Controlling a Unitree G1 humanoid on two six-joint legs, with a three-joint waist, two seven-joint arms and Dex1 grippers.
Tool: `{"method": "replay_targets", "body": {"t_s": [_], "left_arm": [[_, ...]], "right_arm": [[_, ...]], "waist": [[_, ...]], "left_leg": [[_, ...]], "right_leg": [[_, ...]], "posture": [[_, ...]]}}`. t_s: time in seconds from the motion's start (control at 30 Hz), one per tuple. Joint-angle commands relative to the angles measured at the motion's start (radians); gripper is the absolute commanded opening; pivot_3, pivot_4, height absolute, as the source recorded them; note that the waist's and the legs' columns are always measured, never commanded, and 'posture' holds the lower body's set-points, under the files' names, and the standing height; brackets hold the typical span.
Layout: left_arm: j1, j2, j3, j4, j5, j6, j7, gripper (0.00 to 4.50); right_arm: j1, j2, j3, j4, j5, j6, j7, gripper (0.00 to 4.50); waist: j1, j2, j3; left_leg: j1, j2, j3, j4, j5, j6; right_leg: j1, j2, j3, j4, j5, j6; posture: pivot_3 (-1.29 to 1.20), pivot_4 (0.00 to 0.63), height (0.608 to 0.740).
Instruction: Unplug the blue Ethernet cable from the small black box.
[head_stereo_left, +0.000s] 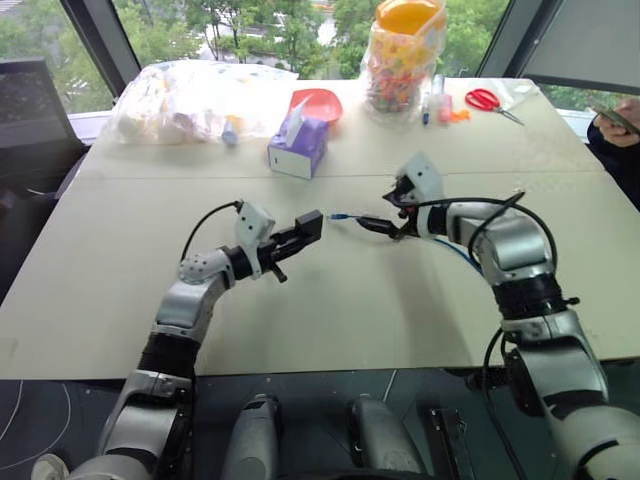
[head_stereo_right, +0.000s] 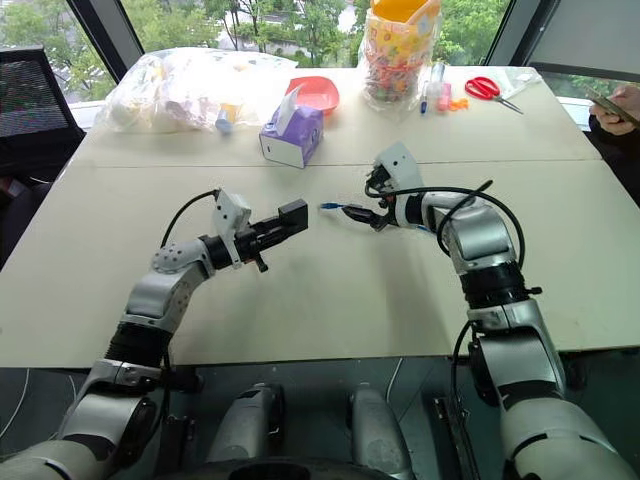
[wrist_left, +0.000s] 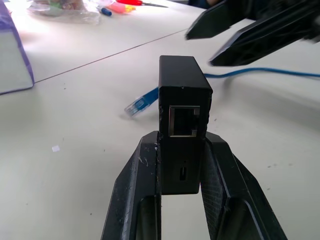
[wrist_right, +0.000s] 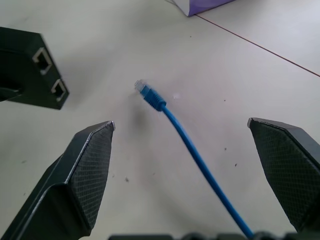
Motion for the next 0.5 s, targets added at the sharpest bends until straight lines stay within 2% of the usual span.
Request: {"method": "replay_targets", "body": {"t_s": [0.03,0.1,0.13,0.33,0.37,0.5], "left_arm": [[0.004,-0.006,0.01,0.067,0.038,-0.12,0.007,0.47],[0.013,0.001,0.01,0.138,0.062,-0.177,0.007,0.47],[0.018,0.005,0.011,0.166,0.068,-0.201,0.001,1.51],[0.046,0.047,0.031,0.192,0.062,-0.247,-0.026,4.24],[0.057,0.063,0.04,0.169,0.053,-0.234,-0.03,4.45],[0.112,0.13,0.084,0.033,-0.017,-0.126,-0.063,4.45]], "right_arm": [[0.044,-0.031,-0.025,-0.169,0.052,0.063,0.014,4.44],[0.076,-0.045,-0.027,-0.23,0.071,0.093,0.017,4.44],[0.087,-0.051,-0.029,-0.253,0.079,0.106,0.018,4.5],[0.119,-0.076,-0.047,-0.325,0.123,0.158,0.009,4.5],[0.127,-0.085,-0.052,-0.337,0.132,0.166,0.013,4.5],[0.169,-0.13,-0.07,-0.389,0.174,0.193,0.036,4.5]], "waist": [[0.003,0.0,0.0],[0.004,0.0,0.0],[0.004,0.0,0.0],[-0.002,0.001,-0.001],[-0.003,0.001,-0.001],[-0.005,0.001,-0.001]], "left_leg": [[0.0,0.0,0.0,0.0,0.0,0.0],[0.0,0.0,0.0,0.0,0.0,0.0],[0.0,0.0,0.0,0.0,0.0,0.0],[0.003,0.0,0.0,0.0,0.0,0.0],[0.003,0.001,0.0,0.0,0.0,0.0],[0.003,0.001,0.0,-0.001,0.0,0.0]], "right_leg": [[0.0,0.0,0.0,0.0,0.0,0.0],[0.0,0.0,0.0,0.0,0.0,0.0],[0.0,0.0,0.0,0.0,0.0,0.0],[0.002,0.0,0.0,0.0,0.0,-0.001],[0.002,0.0,0.0,0.0,0.0,-0.001],[0.002,0.0,0.0,0.0,0.0,-0.001]], "posture": [[0.0,0.15,0.735],[0.0,0.15,0.735],[0.0,0.15,0.735],[0.0,0.15,0.735],[0.0,0.15,0.735],[0.0,0.15,0.735]]}}
